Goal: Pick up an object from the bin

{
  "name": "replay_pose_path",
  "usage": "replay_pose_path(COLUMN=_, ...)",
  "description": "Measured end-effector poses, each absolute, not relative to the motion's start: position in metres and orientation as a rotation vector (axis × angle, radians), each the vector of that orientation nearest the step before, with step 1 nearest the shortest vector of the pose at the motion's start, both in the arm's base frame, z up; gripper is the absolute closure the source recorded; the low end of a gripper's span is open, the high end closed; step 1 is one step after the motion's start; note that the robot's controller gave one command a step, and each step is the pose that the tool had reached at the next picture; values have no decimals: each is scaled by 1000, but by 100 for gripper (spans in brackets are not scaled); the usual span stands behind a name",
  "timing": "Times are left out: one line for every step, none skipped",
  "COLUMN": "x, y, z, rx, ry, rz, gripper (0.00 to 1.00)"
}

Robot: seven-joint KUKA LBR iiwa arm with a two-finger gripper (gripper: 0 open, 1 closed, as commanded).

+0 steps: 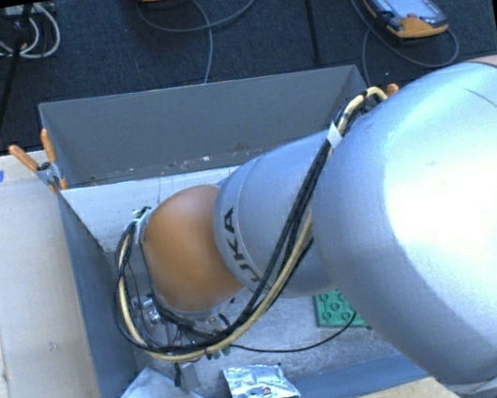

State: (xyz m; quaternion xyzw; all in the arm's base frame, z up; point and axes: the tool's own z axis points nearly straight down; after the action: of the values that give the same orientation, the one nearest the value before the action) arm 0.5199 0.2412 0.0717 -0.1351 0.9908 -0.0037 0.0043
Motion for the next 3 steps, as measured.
replay_pose_path(x=517, y=245, z=71, rx=-423, ry=3108, rz=-1, gripper=100)
replay_pose_path(x=577, y=222, z=257, rx=-649, ry=3061, rz=1, gripper=100)
replay_pose_path(x=576, y=244, z=160, rx=-182, ry=3141, rz=-2, gripper=100)
